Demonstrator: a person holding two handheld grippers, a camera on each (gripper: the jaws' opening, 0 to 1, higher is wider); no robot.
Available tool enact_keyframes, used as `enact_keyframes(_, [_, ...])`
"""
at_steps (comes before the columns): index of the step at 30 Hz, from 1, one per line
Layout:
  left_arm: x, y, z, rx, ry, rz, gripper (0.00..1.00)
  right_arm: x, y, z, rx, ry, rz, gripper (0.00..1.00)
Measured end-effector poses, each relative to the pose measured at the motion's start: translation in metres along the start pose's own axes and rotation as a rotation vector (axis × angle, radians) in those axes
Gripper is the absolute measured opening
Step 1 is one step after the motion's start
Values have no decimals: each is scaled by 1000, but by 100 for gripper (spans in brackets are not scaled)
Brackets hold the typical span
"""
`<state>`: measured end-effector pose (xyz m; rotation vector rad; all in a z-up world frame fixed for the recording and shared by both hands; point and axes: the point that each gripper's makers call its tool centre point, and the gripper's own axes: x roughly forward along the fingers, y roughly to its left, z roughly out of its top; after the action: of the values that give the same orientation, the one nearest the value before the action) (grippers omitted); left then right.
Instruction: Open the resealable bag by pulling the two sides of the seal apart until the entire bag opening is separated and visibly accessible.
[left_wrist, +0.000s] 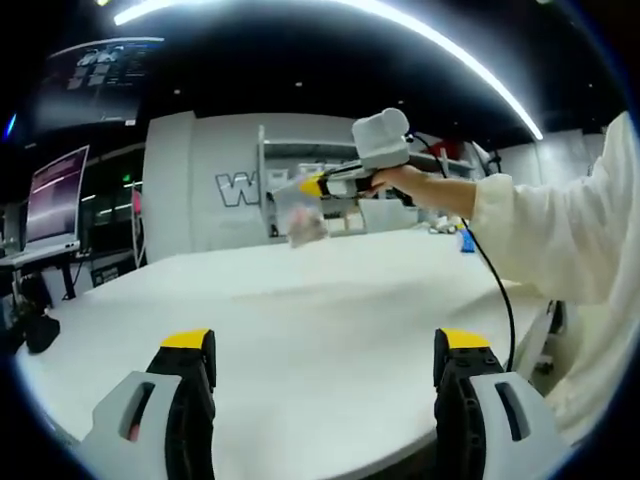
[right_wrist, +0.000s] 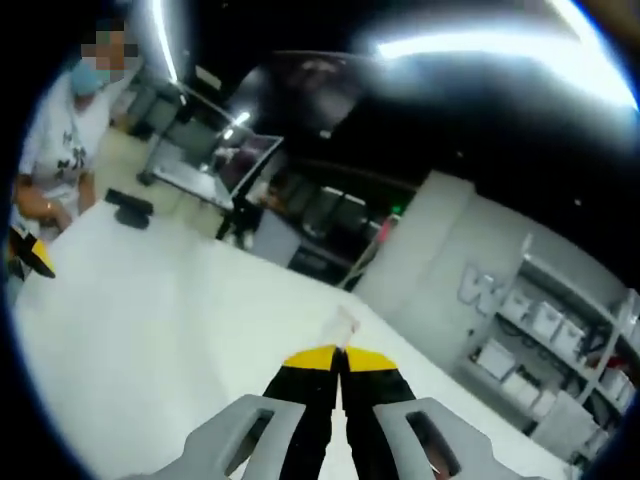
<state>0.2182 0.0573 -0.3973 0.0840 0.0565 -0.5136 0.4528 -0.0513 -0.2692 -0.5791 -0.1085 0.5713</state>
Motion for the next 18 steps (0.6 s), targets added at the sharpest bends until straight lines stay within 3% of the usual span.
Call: enact_keyframes(18, [1,-8,-5,5,14,-17,89,-29,13,-6,23,-13,20,0])
